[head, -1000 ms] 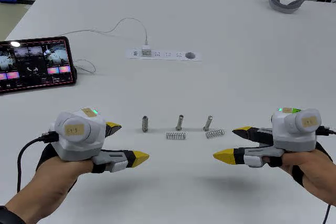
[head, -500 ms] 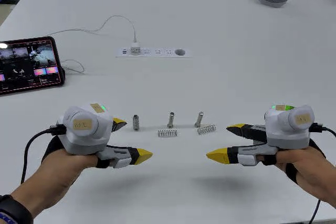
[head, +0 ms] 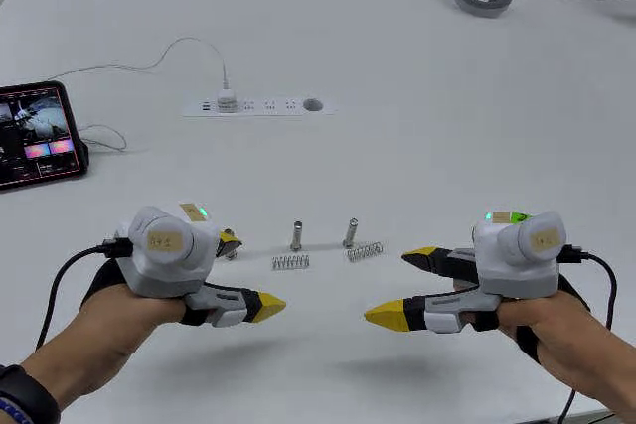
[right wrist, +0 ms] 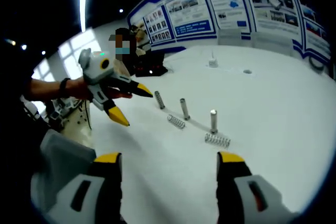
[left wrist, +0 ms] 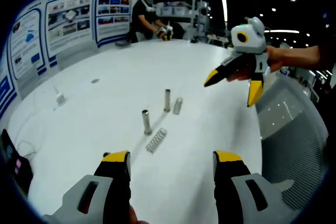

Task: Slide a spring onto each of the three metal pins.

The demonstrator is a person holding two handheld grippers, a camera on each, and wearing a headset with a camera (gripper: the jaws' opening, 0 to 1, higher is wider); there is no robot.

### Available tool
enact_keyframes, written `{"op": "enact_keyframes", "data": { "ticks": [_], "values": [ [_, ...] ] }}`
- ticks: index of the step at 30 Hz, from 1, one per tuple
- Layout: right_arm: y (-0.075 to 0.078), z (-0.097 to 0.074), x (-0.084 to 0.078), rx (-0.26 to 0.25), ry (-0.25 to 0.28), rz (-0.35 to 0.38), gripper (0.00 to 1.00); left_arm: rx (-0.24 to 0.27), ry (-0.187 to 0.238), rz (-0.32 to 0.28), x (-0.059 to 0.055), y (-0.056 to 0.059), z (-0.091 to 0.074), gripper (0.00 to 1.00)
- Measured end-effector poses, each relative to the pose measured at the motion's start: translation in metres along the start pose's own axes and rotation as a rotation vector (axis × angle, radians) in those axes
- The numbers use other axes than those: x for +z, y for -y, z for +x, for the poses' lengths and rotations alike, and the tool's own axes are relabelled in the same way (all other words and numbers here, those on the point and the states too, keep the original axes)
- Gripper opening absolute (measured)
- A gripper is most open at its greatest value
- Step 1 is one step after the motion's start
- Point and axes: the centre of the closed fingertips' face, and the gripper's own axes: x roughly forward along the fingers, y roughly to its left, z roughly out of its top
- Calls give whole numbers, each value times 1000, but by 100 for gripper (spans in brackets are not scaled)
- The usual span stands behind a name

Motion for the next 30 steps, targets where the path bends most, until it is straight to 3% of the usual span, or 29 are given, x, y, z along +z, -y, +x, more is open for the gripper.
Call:
{"op": "enact_keyframes", "data": {
  "ticks": [17, 30],
  "values": [
    [-7, -18, -8, -8, 15, 20, 74, -49, -25, 4, 5, 9, 43, 63],
    [-13, -26, -14, -4, 21, 38, 74, -58, -44, -23, 2, 6, 69, 58]
  ]
}}
